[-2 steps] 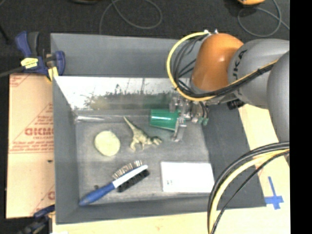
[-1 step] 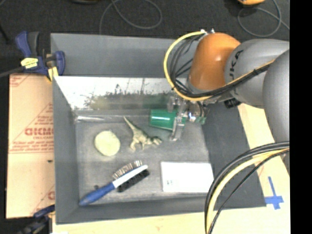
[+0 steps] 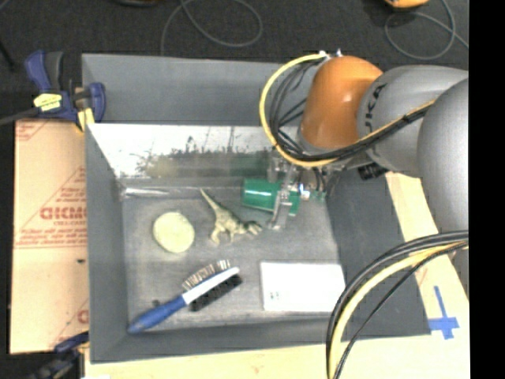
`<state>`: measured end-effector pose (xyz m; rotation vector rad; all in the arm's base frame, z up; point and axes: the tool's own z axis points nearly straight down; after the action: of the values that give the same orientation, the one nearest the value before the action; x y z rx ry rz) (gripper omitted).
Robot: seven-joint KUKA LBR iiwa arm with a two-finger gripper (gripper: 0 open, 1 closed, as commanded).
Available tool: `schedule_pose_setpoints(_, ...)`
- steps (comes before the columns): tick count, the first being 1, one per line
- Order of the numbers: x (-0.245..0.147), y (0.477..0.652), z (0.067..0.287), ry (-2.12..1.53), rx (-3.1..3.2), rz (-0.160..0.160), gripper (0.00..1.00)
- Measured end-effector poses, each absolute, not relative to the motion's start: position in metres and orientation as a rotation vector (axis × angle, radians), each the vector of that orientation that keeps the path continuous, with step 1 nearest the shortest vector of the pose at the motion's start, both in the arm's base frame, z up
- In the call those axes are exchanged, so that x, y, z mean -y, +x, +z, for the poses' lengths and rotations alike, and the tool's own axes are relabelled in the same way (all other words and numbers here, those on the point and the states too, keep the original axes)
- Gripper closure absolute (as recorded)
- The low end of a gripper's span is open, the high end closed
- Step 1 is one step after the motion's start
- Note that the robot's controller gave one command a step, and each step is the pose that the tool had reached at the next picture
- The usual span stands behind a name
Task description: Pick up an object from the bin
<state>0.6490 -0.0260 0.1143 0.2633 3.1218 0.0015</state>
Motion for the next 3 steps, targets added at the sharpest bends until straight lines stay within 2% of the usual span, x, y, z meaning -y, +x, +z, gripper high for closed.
schedule_pose_setpoints(1,0.0206,0.6489,0.0693,0.381,-3.12,0.001,0.0)
schedule_pose_setpoints(2,0.0269,0.6453,0.0717,0.533,-3.094,0.0,1.0)
schedule_pose_setpoints(3,0.0269,0.6453,0.0717,0.532,-3.094,0.0,1.0)
